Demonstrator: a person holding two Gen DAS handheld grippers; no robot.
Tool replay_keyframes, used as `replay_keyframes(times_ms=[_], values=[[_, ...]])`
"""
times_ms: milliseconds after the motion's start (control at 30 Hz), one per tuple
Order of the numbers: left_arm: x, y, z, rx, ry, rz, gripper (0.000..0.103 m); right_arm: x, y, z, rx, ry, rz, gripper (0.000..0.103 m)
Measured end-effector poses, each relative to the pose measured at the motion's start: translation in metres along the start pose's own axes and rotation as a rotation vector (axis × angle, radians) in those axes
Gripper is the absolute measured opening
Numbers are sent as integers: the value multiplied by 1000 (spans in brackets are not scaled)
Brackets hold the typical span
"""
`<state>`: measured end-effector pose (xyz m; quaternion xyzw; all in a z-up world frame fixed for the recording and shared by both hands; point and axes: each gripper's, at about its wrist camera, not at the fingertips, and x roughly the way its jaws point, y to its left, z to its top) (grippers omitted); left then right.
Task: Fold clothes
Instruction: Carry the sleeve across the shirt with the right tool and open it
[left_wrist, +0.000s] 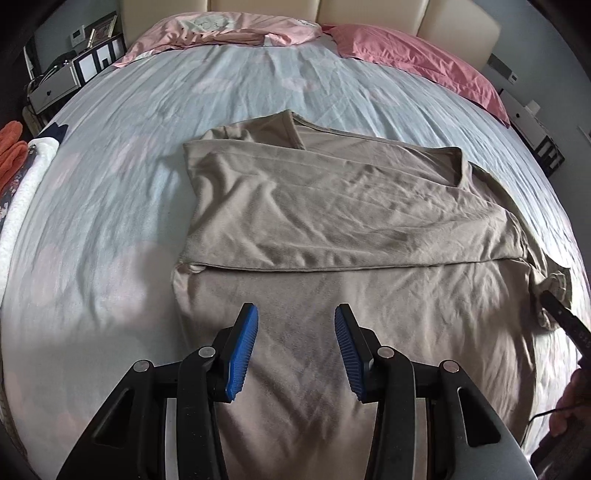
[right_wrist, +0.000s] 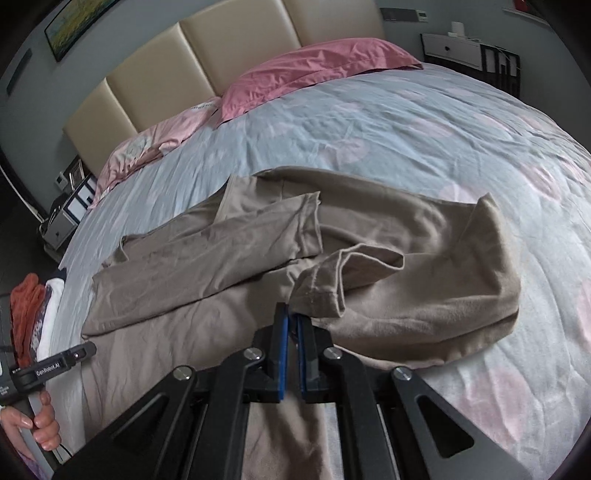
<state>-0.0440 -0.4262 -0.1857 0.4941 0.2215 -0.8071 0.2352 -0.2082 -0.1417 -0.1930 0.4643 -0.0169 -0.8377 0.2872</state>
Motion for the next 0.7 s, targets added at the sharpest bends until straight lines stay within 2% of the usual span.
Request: replay_keyframes(times_ms=[100,200,300,433,533,700], values=[[-1,-15,-2,29,17,-56,45,15,5,-6,-32,86,5,5],[-5,-40,-4,89,26,-86,45,27,1,-12,-10,163,17,5],[-8,-65,-4,147,30,-105,45,25,2,-11,-3,179,16,7],[-6,-95,-4,197,42,-118,45,14,9,-16,-22,198,-37,17],[2,-116,-3,198,60,-124,45,1,14,-24,-43,221,-101,17],[7,-153,-4,235,64,-129,45,-19,-5,-28,-6,230,-107,17]])
